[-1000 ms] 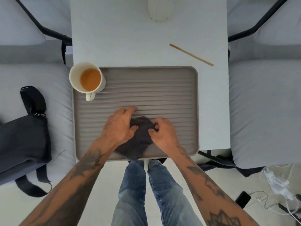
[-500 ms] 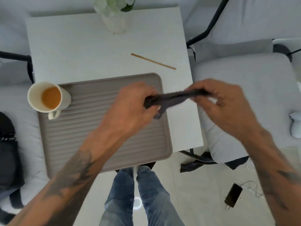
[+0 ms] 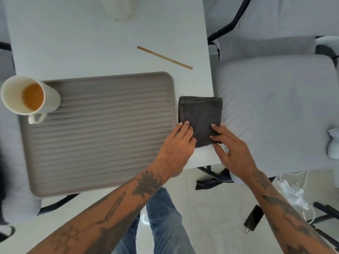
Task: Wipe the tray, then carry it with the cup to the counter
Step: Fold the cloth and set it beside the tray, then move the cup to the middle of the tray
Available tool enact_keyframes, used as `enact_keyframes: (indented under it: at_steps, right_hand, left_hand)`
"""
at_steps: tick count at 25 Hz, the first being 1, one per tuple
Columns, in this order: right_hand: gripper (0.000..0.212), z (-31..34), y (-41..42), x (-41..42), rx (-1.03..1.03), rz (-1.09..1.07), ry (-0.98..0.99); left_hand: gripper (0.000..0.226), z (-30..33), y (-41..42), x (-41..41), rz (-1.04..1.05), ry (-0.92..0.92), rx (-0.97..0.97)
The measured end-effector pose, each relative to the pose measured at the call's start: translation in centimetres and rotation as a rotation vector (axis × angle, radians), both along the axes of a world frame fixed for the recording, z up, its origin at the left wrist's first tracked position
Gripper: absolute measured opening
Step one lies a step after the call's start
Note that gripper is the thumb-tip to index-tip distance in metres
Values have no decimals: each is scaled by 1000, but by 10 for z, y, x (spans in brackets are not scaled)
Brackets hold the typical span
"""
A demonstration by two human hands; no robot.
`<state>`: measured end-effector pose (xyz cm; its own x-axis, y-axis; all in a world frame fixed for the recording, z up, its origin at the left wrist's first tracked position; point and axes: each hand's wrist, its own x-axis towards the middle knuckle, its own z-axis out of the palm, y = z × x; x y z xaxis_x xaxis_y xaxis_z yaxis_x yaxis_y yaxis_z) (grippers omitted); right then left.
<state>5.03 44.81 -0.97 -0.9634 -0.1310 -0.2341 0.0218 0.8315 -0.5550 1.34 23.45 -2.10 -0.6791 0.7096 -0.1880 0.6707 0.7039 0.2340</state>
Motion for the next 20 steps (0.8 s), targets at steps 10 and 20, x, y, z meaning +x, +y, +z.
enact_keyframes:
  at_steps: [10, 20]
  right_hand:
    - [50, 7, -53, -13, 246, 37, 53]
    - [66, 36, -342, -135, -448, 164, -195]
  left_hand:
    - [35, 49, -41, 8, 345, -321, 282]
    - [74, 77, -392, -40, 1180, -270, 487]
